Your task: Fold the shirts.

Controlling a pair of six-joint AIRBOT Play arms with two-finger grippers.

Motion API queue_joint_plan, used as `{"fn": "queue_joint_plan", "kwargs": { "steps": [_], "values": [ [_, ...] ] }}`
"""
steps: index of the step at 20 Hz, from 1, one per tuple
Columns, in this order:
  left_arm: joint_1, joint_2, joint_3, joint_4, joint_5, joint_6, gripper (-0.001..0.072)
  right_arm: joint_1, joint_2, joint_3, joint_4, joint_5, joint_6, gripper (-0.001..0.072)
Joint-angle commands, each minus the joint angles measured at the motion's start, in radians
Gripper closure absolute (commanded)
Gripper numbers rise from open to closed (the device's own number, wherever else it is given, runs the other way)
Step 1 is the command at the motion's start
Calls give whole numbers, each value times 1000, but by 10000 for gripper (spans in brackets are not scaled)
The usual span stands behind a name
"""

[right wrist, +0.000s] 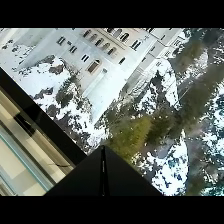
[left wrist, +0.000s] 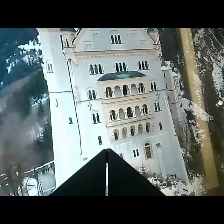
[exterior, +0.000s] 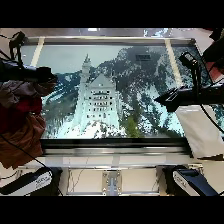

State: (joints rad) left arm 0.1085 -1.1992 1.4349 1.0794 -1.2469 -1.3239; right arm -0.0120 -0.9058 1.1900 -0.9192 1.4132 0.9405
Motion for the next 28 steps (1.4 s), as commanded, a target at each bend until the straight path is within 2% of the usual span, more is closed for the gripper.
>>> {"fn": "queue_joint_plan", "kwargs": {
  "steps": [1,13,14,15,16,17,18,19,20,22,23,24,25,26,28],
  "values": [
    [0,-1,0,0,0,0,694,2,0,0,-1,0,0,696],
    [-1,-3,0,1,12,2,693,2,0,0,-2,-4,0,696],
    [0,-8,0,21,53,21,660,2,0,0,-2,-13,0,696],
    [5,-12,0,111,120,34,612,2,0,0,-2,-25,0,695],
    [13,-14,0,224,188,18,491,2,0,0,0,-67,0,683],
    [29,-17,0,350,255,-33,315,2,0,0,11,-143,1,684],
    [59,-22,0,492,325,-142,274,2,0,0,29,-198,3,684],
    [102,-35,0,604,380,-277,274,2,0,0,52,-225,17,684],
    [156,-52,0,653,415,-411,274,2,0,0,76,-236,16,684],
    [283,-109,0,623,410,-577,274,2,0,0,80,-251,17,682],
    [347,-146,0,577,394,-600,273,2,0,0,81,-267,19,640],
    [401,-181,0,522,386,-599,273,2,0,0,81,-277,30,486],
    [452,-220,0,469,382,-599,260,2,0,0,81,-290,65,293],
    [491,-256,0,436,383,-598,260,2,0,0,81,-305,84,215],
    [537,-328,0,426,391,-579,260,2,0,0,81,-327,113,217]
  ]
}}
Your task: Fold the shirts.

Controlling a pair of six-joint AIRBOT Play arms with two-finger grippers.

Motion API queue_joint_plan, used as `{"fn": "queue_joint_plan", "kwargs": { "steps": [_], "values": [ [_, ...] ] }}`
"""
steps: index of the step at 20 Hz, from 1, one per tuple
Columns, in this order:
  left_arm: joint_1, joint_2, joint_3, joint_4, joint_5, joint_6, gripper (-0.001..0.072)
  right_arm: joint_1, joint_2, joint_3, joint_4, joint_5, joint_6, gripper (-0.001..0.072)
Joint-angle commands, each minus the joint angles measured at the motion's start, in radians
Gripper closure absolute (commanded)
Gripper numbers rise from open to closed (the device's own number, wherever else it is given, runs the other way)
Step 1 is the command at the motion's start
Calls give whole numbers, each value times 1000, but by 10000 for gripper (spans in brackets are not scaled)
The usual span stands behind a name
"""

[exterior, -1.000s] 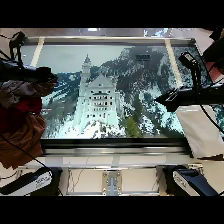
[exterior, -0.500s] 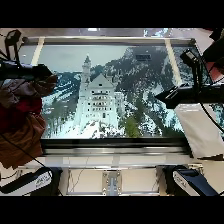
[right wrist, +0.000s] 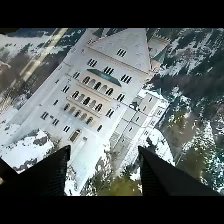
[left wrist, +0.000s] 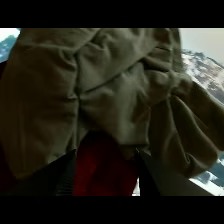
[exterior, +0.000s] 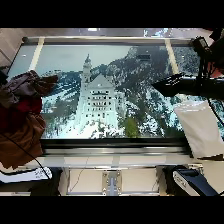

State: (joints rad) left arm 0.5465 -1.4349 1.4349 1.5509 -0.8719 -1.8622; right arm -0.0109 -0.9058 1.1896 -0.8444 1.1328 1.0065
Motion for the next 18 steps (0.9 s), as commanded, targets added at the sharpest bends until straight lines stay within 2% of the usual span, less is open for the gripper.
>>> {"fn": "queue_joint_plan", "kwargs": {
  "steps": [1,2,3,6,9,10,11,12,13,15,17,18],
  "values": [
    [108,-126,1,-45,21,13,254,1,0,1,7,-61,60,218],
    [109,-161,1,-45,32,68,189,1,0,1,13,-71,61,218],
    [108,-190,1,-45,51,97,188,1,0,1,27,-85,61,218],
    [94,-254,1,-45,134,101,185,1,0,1,84,-133,61,218],
    [86,-294,1,-42,162,143,186,1,0,1,120,-165,61,219],
    [85,-300,1,-42,164,154,209,1,0,1,122,-166,61,220],
    [85,-302,1,-42,167,178,285,1,0,1,123,-166,61,221],
    [85,-298,1,-42,176,180,580,1,0,1,127,-166,61,221],
    [85,-288,3,-42,176,184,695,1,0,1,131,-166,61,221],
    [79,-238,16,-46,173,184,695,1,0,1,134,-172,61,242],
    [63,-140,30,-105,172,185,696,1,0,1,138,-190,60,341],
    [50,-73,31,-157,176,201,696,1,2,1,150,-206,60,341]
  ]
}}
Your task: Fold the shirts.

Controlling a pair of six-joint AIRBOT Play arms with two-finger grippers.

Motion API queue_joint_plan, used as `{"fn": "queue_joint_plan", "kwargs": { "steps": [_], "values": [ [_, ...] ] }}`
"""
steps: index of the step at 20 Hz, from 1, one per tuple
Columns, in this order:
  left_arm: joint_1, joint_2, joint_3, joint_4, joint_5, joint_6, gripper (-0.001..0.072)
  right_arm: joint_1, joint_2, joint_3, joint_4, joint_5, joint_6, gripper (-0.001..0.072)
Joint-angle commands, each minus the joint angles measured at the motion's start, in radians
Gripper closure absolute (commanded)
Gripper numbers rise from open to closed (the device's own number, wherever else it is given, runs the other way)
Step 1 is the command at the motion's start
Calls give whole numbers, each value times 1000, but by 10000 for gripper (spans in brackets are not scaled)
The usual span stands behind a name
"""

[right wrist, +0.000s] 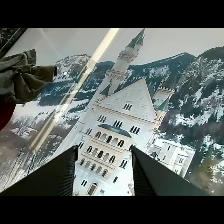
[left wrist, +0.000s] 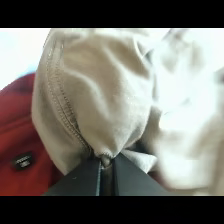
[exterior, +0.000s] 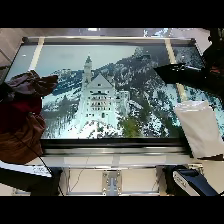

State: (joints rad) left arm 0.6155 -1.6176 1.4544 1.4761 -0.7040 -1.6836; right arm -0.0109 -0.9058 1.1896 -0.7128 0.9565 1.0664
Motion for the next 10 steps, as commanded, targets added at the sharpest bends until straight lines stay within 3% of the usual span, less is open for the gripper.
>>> {"fn": "queue_joint_plan", "kwargs": {
  "steps": [1,6,10],
  "values": [
    [-36,175,11,-144,1,39,696,1,3,2,36,-46,0,341],
    [-227,450,11,-428,-172,187,695,0,4,134,45,16,2,341],
    [-533,500,10,-509,-365,189,695,0,4,323,7,163,2,341]
  ]
}}
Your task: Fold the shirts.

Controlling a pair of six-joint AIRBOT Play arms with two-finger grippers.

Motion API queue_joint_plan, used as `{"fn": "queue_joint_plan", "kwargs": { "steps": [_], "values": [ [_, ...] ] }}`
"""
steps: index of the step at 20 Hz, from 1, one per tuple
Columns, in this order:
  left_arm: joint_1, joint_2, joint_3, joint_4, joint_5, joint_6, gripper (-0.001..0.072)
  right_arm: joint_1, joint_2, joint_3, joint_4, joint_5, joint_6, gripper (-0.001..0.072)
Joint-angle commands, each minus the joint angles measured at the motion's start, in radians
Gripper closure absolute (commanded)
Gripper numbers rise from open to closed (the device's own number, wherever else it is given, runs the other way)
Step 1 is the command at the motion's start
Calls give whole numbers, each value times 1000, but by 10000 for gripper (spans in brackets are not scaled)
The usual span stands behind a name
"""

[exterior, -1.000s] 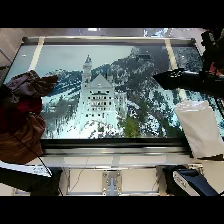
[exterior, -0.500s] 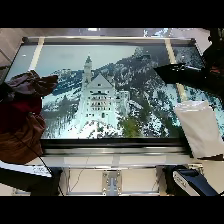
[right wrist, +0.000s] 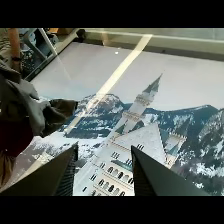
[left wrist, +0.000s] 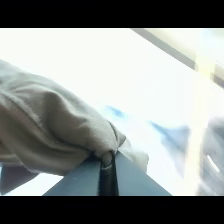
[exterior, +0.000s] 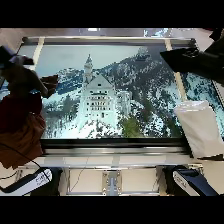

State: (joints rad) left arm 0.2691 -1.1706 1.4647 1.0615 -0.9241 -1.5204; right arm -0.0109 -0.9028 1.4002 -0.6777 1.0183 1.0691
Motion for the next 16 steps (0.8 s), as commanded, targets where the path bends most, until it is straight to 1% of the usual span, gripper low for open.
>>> {"fn": "queue_joint_plan", "kwargs": {
  "steps": [1,4,5,6,7,8,9,10,11,12,13,14,15,16],
  "values": [
    [-285,43,-3,-94,-171,26,695,0,1,158,-55,135,0,341],
    [-580,-17,-11,-95,-175,26,695,0,0,261,-151,209,0,341],
    [-666,-44,-11,-93,-158,36,675,0,0,285,-188,226,0,341],
    [-739,-69,-11,-92,-117,84,502,0,0,302,-226,233,0,341],
    [-784,-84,-10,-84,-49,156,243,0,0,316,-266,235,1,341],
    [-806,-85,-10,-58,43,224,83,0,0,327,-309,236,4,341],
    [-805,-74,-9,-6,134,239,72,0,0,331,-355,237,21,342],
    [-780,-56,-9,114,220,225,72,0,-1,330,-395,247,45,341],
    [-740,-44,-9,267,259,122,73,0,-11,329,-433,274,88,341],
    [-676,-39,-9,463,248,-53,73,0,-26,318,-464,305,118,341],
    [-597,-45,-10,650,187,-237,76,0,-48,296,-483,346,129,341],
    [-513,-61,-11,758,104,-391,98,0,-77,262,-482,385,147,340],
    [-414,-88,-11,780,0,-477,103,0,-116,215,-476,415,172,340],
    [-321,-122,-11,739,-103,-482,106,1,-154,161,-462,423,188,339]
  ]
}}
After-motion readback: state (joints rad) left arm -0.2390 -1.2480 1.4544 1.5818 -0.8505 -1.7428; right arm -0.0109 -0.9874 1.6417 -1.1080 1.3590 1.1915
